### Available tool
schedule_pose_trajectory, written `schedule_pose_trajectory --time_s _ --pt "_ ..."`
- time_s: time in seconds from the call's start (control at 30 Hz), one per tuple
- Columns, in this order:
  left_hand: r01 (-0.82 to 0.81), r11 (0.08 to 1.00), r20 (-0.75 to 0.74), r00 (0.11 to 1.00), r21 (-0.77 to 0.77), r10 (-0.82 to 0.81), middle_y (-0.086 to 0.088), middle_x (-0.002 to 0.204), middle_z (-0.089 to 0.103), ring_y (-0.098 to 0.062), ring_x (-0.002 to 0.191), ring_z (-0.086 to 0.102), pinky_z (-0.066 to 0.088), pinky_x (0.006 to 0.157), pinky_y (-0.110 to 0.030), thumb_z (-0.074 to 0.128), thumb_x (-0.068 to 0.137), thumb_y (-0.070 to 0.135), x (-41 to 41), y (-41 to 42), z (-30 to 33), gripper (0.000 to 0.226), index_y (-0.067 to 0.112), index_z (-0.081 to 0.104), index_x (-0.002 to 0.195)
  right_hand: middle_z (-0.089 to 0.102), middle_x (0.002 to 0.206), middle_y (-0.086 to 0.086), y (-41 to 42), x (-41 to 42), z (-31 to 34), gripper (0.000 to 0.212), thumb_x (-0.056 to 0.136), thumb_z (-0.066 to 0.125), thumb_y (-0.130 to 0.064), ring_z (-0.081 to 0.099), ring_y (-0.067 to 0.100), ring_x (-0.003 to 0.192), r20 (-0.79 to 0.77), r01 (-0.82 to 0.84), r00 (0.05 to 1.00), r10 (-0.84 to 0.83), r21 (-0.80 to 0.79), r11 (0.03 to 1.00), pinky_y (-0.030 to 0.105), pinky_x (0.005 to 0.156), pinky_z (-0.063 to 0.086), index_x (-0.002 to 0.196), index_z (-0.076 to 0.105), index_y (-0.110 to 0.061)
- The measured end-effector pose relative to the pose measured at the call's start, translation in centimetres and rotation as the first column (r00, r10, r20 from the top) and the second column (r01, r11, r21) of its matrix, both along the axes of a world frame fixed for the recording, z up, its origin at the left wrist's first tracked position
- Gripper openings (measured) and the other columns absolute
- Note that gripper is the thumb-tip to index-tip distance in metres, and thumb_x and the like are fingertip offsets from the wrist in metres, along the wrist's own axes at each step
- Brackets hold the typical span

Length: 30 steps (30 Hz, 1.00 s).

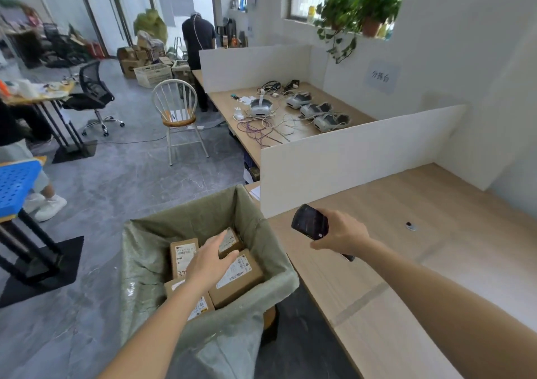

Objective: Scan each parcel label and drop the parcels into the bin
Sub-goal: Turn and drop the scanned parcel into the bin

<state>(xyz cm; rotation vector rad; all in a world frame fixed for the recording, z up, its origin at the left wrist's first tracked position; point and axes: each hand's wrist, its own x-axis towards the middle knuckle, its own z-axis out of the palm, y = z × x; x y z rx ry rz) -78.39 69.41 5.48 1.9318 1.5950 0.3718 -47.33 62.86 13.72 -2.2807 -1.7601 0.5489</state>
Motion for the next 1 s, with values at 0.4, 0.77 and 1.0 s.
schedule_pose_trajectory --time_s 0.4,0.77,1.0 --pt "0.333 0.920 0.042 0.936 0.208 -0.348 0.009 0.159 0.032 -0.017 0.144 0.033 0.037 0.113 -0.043 0.056 0.092 0.059 6.1 -13.5 11.0 0.072 0.034 0.029 0.154 0.062 0.091 -0.013 -26.0 1.7 10.9 0.051 0.065 0.079 -0.040 0.060 0.017 0.086 0.144 0.352 0.915 -0.377 0.167 0.921 0.027 0.061 0.040 0.111 0.059 -0.037" --pt "0.575 0.751 0.011 0.792 0.326 -0.611 0.001 0.158 0.036 -0.020 0.143 0.036 0.036 0.113 -0.038 0.059 0.090 0.058 19.9 -26.5 18.3 0.076 0.029 0.032 0.154 0.064 0.100 -0.013 -47.2 7.2 16.5 0.054 0.064 0.083 -0.042 0.060 0.018 0.094 0.151 0.584 0.753 -0.641 0.295 0.756 0.030 0.070 0.042 0.110 0.055 -0.038" --pt "0.703 0.634 -0.001 0.670 0.322 -0.742 -0.003 0.160 0.032 -0.022 0.144 0.036 0.036 0.113 -0.038 0.059 0.090 0.059 29.5 -38.0 19.9 0.077 0.031 0.030 0.155 0.065 0.101 -0.012 -62.2 11.0 17.5 0.055 0.063 0.082 -0.046 0.060 0.018 0.093 0.152 0.711 0.625 -0.766 0.293 0.639 0.030 0.069 0.042 0.111 0.057 -0.035"
